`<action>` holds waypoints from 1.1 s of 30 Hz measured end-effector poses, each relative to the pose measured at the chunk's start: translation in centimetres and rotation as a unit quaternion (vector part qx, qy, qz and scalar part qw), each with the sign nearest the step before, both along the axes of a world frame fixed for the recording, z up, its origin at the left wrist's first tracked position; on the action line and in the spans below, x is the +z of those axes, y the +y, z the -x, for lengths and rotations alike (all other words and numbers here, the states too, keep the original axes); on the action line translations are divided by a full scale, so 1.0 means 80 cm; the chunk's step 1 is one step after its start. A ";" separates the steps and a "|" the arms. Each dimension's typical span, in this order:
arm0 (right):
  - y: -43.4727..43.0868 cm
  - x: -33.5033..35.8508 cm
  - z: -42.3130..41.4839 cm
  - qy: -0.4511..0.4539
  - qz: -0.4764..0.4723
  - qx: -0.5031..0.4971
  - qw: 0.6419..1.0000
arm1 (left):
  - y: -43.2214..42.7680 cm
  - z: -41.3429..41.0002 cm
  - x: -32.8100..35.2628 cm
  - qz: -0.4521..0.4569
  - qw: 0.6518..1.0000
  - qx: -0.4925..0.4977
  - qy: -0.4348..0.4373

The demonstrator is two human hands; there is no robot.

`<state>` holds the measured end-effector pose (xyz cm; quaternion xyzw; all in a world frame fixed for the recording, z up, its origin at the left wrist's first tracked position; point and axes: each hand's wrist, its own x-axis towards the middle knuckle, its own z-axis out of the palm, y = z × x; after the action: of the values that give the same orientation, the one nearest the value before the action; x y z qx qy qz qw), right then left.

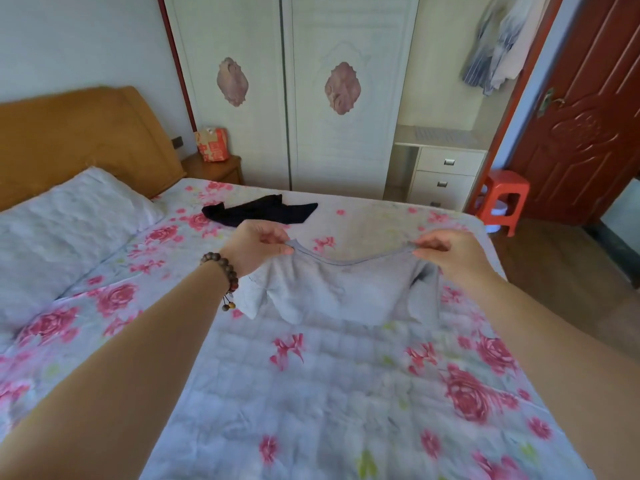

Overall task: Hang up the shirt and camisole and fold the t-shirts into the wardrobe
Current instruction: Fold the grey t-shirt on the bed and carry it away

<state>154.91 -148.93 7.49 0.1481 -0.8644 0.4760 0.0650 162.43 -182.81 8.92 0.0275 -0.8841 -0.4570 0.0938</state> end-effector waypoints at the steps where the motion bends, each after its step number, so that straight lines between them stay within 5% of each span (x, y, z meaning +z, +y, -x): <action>1: 0.000 -0.019 -0.012 -0.017 -0.012 0.002 1.000 | 0.003 -0.013 -0.018 -0.001 1.000 0.001 -0.022; 8: 0.000 -0.160 -0.128 -0.134 -0.058 0.051 0.988 | 0.024 -0.130 -0.155 0.003 0.985 -0.023 -0.170; 20: 0.021 -0.366 -0.363 -0.300 -0.180 0.132 0.927 | 0.067 -0.347 -0.377 0.019 0.947 -0.118 -0.296; 33: 0.048 -0.529 -0.558 -0.358 -0.266 0.164 0.880 | 0.128 -0.520 -0.535 0.039 0.901 -0.158 -0.403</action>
<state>199.54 -145.08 -34.83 0.1188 -0.8864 0.2528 -0.3692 204.01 -172.55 -33.91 0.0661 -0.8561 -0.3808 -0.3430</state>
